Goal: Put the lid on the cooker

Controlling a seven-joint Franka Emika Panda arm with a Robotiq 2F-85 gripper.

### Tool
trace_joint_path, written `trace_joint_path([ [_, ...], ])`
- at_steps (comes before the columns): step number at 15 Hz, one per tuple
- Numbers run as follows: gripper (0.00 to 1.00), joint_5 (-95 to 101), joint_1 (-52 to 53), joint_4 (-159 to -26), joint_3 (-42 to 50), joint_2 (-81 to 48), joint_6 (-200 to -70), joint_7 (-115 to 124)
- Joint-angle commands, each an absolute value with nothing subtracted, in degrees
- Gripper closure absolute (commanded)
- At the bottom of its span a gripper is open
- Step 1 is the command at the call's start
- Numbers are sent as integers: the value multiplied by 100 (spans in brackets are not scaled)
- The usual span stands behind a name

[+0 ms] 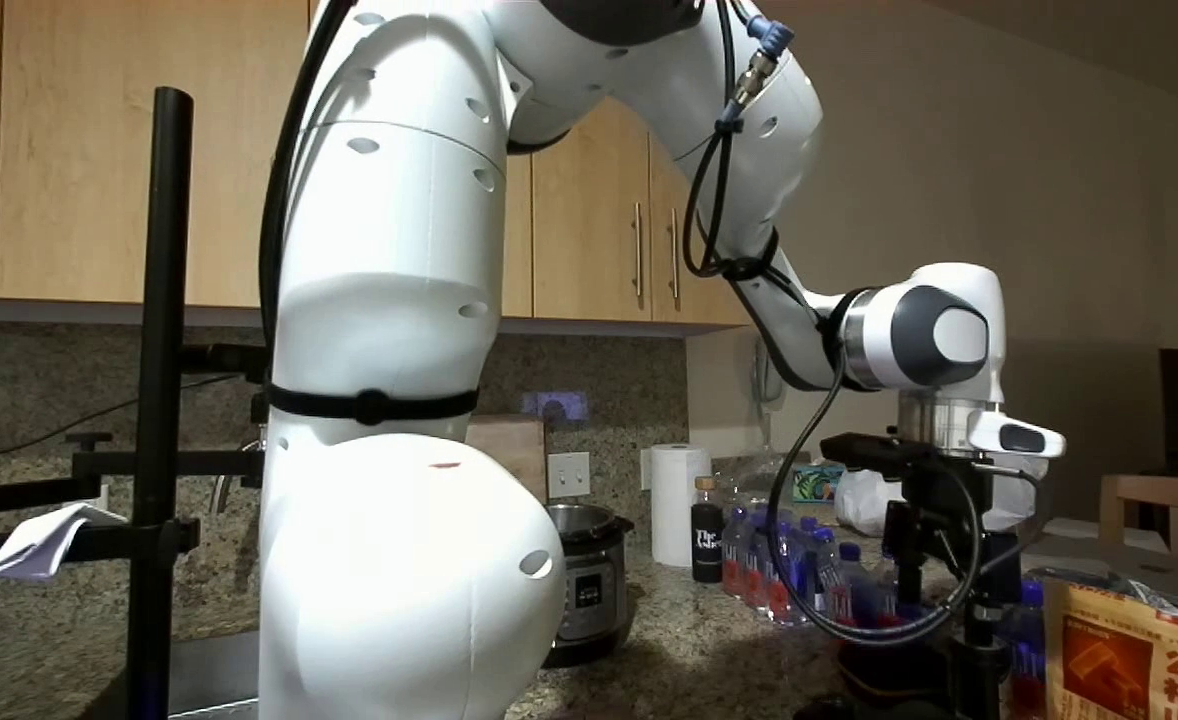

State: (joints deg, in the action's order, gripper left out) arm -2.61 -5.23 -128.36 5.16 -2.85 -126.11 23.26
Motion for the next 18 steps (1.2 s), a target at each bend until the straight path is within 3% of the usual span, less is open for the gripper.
trace_joint_path([
  [1,0,-448,-640,-12866,670,-688,-12967,1900],
  [18,0,-1676,-902,-11747,178,-2241,-11406,-1365],
])
